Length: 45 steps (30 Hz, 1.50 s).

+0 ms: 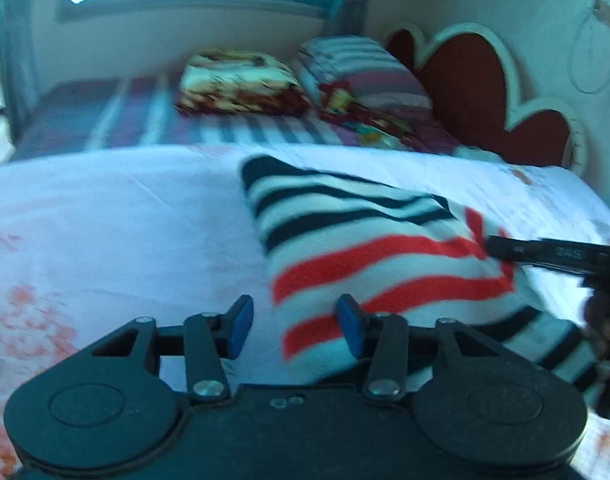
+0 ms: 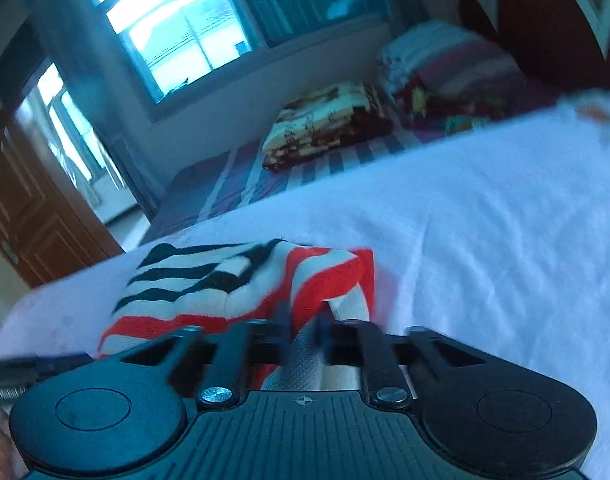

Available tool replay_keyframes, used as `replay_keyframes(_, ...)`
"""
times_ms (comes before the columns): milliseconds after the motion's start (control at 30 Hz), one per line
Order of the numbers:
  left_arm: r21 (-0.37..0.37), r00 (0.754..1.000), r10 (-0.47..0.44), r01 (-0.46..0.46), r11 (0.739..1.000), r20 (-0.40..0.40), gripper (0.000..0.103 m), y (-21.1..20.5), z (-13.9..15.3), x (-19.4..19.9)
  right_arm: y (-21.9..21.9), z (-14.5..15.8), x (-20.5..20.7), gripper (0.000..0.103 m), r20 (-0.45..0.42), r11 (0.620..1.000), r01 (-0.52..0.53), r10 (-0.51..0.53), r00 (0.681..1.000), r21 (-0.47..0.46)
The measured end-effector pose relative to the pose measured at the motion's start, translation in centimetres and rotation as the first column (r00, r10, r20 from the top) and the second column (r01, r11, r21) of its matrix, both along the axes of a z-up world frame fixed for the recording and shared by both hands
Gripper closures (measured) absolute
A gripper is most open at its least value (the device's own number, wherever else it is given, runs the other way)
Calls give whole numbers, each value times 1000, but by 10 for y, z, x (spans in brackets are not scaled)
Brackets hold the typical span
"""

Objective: Fold small clothes
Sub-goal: 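Tuck the folded edge with the right tool while the left tool presses the bundle, then press and square the bundle edge with the left tool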

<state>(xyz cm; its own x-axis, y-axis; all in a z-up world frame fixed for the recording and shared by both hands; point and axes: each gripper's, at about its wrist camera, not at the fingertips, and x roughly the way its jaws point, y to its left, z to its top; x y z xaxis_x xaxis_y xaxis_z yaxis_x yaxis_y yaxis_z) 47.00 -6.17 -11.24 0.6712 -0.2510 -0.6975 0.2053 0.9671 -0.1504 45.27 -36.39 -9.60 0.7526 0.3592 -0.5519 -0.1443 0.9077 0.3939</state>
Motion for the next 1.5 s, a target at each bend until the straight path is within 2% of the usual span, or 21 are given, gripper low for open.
replay_keyframes(100,-5,999,25,-25,1000,35,69,1,-2,-2,14,13,-9,92,131,995,-39,51,990,-92)
replay_keyframes(133,13,999,22,-22,1000,29,68,-3,-5,0,16,11,-8,92,138,994,-38,51,989,-102)
replay_keyframes(167,28,1000,18,-18,999,23,67,-7,-8,2,15,3,-2,92,120,993,-32,46,992,-111)
replay_keyframes(233,88,1000,2,-5,996,27,59,-16,-11,5,17,-23,11,91,9,984,-35,37,999,-177)
replay_keyframes(267,128,999,-7,3,992,36,56,-21,-10,6,15,-34,11,91,-3,985,-45,45,999,-164)
replay_keyframes(333,176,999,-27,20,984,33,57,-28,-6,6,6,-30,6,90,-11,994,-15,14,1000,-112)
replay_keyframes(400,203,998,-50,40,978,44,65,-28,3,-3,-6,-14,-13,90,25,998,36,-35,999,-42)
replay_keyframes(467,172,995,-66,52,984,74,65,-23,16,-22,-11,6,-39,90,62,1000,23,-23,998,-9)
replay_keyframes(600,149,988,-85,66,987,127,63,-23,30,-65,2,29,-93,90,100,995,-71,78,992,-75)
replay_keyframes(700,164,991,-96,80,983,93,62,-26,20,-83,20,26,-118,90,74,984,-131,140,987,-120)
replay_keyframes(733,180,993,-93,79,980,75,61,-27,13,-83,28,20,-123,91,54,973,-143,155,986,-183)
replay_keyframes(767,185,993,-94,81,979,65,61,-27,8,-84,36,9,-119,97,13,958,-145,153,988,-249)
replay_keyframes(800,187,992,-97,82,979,74,61,-28,5,-86,38,-3,-116,97,-27,949,-145,143,989,-279)
replay_keyframes(867,227,988,-114,88,970,107,59,-32,2,-90,32,-15,-114,97,-27,965,-121,118,993,-231)
replay_keyframes(933,232,987,-120,92,968,107,61,-32,4,-91,32,-15,-112,97,-32,968,-107,103,994,-228)
replay_keyframes(1033,211,990,-112,90,973,91,65,-23,8,-102,32,-2,-125,97,-8,969,-80,80,997,-234)
replay_keyframes(1133,208,995,-81,66,976,64,64,-14,1,-115,35,12,-146,97,20,963,-101,109,994,-249)
replay_keyframes(1233,173,997,-53,42,984,54,64,-6,-2,-125,41,-1,-148,97,-32,949,-117,113,993,-292)
replay_keyframes(1367,190,998,-60,61,980,-15,65,-8,-20,-137,33,-21,-147,97,-66,959,-77,61,996,-272)
replay_keyframes(1433,184,998,-56,51,982,21,67,-6,-17,-151,31,-16,-150,97,-64,964,-61,46,997,-260)
replay_keyframes(1500,118,998,-6,-1,993,56,66,4,-3,-159,31,3,-161,97,0,969,-51,52,999,-241)
